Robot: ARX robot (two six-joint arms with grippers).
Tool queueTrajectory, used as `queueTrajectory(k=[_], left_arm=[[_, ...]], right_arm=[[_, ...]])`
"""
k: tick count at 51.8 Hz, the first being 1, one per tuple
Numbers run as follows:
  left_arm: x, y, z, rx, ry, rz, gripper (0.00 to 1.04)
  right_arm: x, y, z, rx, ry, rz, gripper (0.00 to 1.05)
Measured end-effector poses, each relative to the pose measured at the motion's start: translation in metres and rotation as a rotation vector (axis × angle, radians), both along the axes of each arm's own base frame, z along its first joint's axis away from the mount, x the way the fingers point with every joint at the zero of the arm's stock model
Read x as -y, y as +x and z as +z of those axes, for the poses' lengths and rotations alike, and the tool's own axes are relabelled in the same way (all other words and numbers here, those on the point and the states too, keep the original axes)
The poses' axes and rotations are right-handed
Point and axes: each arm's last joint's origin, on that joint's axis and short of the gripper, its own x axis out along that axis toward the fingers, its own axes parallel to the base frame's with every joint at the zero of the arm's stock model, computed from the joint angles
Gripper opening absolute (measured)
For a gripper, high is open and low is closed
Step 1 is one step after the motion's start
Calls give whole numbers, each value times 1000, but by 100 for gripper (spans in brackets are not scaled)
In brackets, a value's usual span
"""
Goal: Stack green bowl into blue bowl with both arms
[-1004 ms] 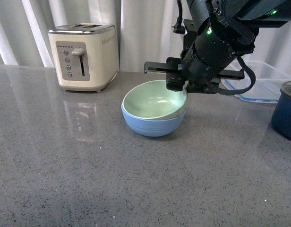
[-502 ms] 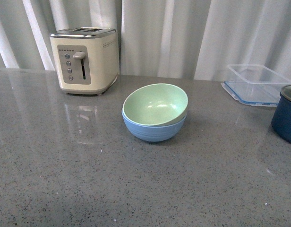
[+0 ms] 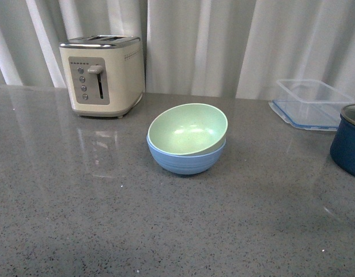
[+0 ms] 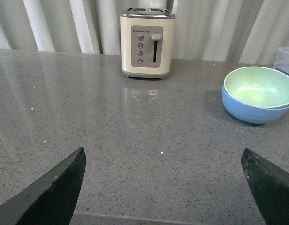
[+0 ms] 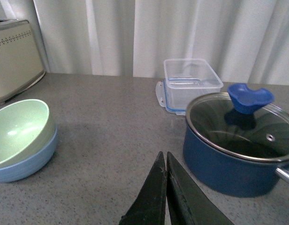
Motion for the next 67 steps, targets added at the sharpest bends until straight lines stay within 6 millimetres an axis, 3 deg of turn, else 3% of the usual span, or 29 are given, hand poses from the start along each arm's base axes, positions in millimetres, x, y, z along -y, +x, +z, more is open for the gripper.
queueTrajectory(k=[31, 44, 67], left_arm=[[0, 0, 0, 0, 0, 0, 98], [0, 0, 0, 0, 0, 0, 98], [0, 0, 0, 0, 0, 0, 98]], right_arm=[[26, -53, -24, 7, 2, 3, 1], [26, -64, -36, 6, 2, 2, 1], [26, -82, -31, 23, 2, 3, 1]])
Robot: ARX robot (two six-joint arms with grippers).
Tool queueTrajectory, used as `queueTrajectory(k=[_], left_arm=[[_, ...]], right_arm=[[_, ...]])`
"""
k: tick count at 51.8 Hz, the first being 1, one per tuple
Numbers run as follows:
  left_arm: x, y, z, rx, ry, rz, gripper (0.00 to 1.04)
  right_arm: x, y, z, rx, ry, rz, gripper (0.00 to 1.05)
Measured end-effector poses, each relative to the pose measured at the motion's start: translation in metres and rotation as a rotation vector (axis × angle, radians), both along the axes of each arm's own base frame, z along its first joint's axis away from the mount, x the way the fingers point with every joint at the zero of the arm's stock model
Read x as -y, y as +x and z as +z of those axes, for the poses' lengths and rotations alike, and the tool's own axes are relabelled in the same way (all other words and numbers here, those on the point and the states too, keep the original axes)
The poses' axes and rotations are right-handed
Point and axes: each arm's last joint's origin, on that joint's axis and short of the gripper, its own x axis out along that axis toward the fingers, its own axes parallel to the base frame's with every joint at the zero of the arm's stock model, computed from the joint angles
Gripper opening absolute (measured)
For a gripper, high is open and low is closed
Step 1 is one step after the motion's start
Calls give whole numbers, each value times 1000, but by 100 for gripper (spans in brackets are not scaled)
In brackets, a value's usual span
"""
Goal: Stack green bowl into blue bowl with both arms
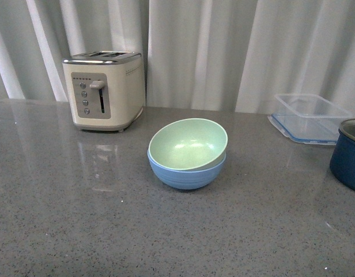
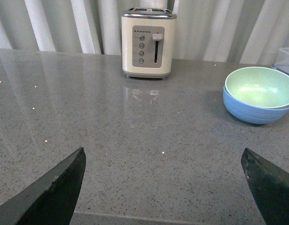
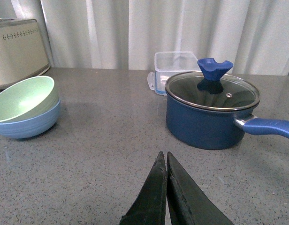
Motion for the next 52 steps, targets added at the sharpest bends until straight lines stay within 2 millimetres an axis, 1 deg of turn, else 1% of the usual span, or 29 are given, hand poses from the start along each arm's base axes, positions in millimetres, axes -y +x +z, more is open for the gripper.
queueTrajectory(k=[22, 28, 31, 34, 36, 39, 45, 49, 50, 52], left_arm=[[0, 0, 0, 0, 0, 0, 98], [0, 0, 0, 0, 0, 0, 98], [0, 0, 0, 0, 0, 0, 98], [0, 0, 0, 0, 0, 0, 98], [0, 0, 0, 0, 0, 0, 98], [0, 0, 0, 0, 0, 0, 98], [0, 0, 0, 0, 0, 0, 98], [0, 0, 0, 0, 0, 0, 98], [0, 0, 0, 0, 0, 0, 98], [0, 0, 0, 0, 0, 0, 98]], right_arm=[[0, -9, 0, 1, 0, 0, 1], [0, -17, -5, -34, 0, 2, 1], [0, -20, -3, -2, 0, 3, 1], [0, -20, -3, -5, 0, 3, 1], [0, -20, -3, -6, -1, 3, 5], [0, -20, -3, -5, -1, 3, 19], [0, -20, -3, -5, -1, 3, 42], [0, -20, -3, -5, -1, 3, 62], [0, -20, -3, -5, -1, 3, 63], [0, -20, -3, -5, -1, 3, 70]])
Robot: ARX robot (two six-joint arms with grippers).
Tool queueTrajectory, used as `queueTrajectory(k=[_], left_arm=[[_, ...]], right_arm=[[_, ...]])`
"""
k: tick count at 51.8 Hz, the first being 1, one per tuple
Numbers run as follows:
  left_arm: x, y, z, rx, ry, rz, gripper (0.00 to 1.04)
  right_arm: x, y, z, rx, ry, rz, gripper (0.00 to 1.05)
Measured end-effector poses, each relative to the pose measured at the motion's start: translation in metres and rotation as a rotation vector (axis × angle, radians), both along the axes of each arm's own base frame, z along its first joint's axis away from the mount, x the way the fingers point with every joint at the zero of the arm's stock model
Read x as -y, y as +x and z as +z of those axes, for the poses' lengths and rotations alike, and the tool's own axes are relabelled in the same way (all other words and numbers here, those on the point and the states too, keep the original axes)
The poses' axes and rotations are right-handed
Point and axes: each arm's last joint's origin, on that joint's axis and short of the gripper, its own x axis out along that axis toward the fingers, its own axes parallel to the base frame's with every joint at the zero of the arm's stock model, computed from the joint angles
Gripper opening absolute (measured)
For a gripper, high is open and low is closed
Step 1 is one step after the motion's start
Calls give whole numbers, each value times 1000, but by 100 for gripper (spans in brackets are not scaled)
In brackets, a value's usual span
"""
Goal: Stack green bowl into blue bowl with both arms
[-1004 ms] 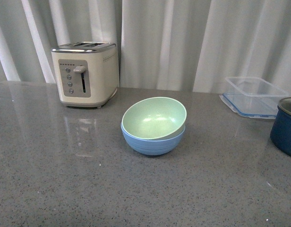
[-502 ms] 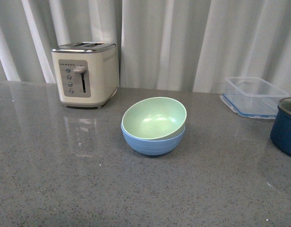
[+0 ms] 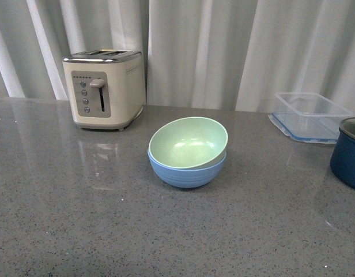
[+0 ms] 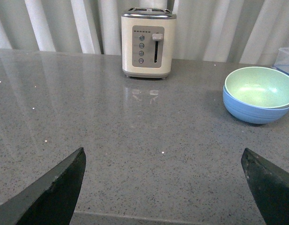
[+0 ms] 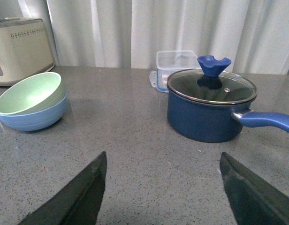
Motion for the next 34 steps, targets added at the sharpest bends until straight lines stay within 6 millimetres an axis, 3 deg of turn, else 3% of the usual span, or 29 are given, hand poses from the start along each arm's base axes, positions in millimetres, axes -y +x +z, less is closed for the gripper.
queueTrajectory(k=[7, 34], left_arm=[[0, 0, 0, 0, 0, 0, 98], [0, 0, 0, 0, 0, 0, 98]], right_arm=[[0, 0, 0, 0, 1, 0, 97], [0, 0, 0, 0, 0, 0, 95]])
